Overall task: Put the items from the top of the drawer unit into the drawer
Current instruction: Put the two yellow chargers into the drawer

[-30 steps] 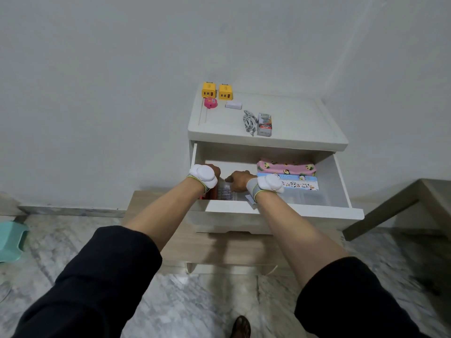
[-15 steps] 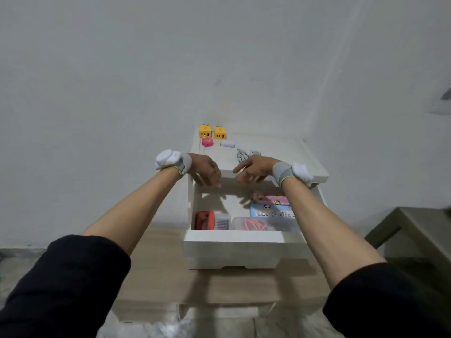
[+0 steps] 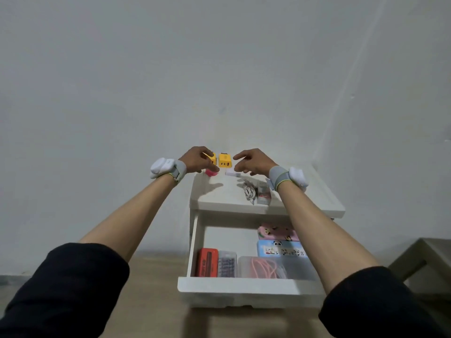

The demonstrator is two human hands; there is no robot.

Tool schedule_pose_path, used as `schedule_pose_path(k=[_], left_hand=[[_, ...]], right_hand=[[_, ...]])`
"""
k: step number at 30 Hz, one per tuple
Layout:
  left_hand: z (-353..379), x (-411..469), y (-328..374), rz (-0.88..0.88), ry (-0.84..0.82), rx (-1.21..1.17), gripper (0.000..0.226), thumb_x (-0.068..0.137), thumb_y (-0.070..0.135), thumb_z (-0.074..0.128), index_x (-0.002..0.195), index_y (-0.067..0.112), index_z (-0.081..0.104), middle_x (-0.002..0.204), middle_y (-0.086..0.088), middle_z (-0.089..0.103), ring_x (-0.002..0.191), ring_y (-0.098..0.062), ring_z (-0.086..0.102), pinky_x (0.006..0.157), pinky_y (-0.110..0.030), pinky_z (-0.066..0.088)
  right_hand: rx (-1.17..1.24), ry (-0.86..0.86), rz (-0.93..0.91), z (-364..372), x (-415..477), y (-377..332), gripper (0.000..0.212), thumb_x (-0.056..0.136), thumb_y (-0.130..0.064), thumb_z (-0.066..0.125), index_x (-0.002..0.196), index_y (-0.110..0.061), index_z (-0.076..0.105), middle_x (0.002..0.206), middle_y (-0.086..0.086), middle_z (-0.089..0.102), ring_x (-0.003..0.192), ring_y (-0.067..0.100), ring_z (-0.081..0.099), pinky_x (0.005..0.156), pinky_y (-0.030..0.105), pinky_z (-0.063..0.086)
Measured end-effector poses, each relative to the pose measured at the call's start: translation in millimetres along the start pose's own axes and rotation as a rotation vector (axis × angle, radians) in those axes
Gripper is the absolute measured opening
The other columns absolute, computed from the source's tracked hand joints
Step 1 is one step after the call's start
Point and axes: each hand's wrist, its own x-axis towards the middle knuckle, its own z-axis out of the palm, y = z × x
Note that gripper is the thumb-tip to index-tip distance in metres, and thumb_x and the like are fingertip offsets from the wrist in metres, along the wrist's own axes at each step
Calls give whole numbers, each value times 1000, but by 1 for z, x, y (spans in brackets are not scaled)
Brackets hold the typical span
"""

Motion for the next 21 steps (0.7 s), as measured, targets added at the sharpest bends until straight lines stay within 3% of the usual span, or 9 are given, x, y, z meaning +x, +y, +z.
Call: schedule_pose_path(k=[3,7,9,11,14,18,21], left_hand=[[-6,30,-5,-19,46,15,62,74,17,80,128,10,52,114,-10,56,94,-23,55,82,-32,49],[-14,69,-12,-69,79,61,71,74,22,80,135,16,47,140,-14,44,125,-27,49,99,-36,44],[-14,79,-14,-86,55,95,73,75,21,80,139,14,45,144,-14,41,132,-27,45,104,-37,43],[-14,94,-19,-122,44,118,76,74,22,80,140,16,43,146,-13,40,132,-27,44,106,-38,43],[-13,113,-27,-183,-1,130,78,75,20,79,143,19,41,147,-11,38,131,-28,45,97,-35,45],[-8,131,-32,-235,-71,181,78,76,19,79,143,21,40,145,-10,43,129,-28,47,97,-38,46],[-6,139,-36,-221,-97,236,74,77,19,77,142,22,43,140,-9,49,122,-27,50,95,-38,48]], right_hand=[[-18,16,-11,-1,37,6,43,81,-9,70,123,-12,62,93,10,65,73,18,55,56,22,41],[-82,7,-28,-3,89,12,57,79,-15,76,132,-15,55,99,7,56,66,9,51,58,18,40],[-122,-19,-30,-2,101,15,66,78,-20,78,138,-19,49,112,10,55,84,18,55,77,24,46],[-137,-67,-35,-1,117,18,73,78,-22,79,142,-20,44,131,13,53,112,25,55,95,31,42],[-164,-152,-42,3,140,23,79,76,-23,80,145,-20,40,145,10,44,134,24,43,103,32,38],[-240,-222,-45,7,168,32,74,72,-27,83,138,-22,50,142,6,48,128,23,48,102,33,40],[-254,-246,-64,7,180,36,62,70,-23,84,127,-21,59,121,6,58,104,22,56,91,32,46]])
